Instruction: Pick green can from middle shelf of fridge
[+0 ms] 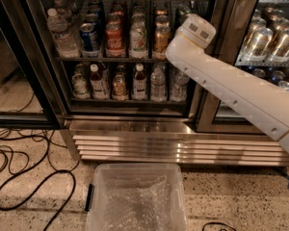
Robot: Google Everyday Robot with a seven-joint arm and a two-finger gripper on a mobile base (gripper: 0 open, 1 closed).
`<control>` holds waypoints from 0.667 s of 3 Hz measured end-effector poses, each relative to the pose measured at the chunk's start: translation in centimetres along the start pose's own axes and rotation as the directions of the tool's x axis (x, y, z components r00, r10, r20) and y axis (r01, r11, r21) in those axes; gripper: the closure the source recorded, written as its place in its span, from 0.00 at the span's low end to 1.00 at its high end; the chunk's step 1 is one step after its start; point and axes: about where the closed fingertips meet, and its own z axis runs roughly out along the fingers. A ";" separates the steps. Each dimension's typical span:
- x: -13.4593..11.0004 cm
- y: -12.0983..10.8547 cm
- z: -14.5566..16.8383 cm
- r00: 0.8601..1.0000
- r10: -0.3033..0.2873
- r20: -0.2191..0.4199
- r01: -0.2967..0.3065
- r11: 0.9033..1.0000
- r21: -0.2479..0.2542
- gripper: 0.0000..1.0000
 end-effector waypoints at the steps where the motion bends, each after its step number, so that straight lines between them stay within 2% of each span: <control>1: 3.6 -2.7 -3.0 0.993 0.031 -0.117 -0.023 0.998 0.066 1.00; 2: 3.4 -2.6 -2.7 0.994 0.027 -0.109 -0.020 0.998 0.064 1.00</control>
Offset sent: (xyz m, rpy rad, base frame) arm -0.0729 -0.0176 -0.0458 0.0638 0.2085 -0.0826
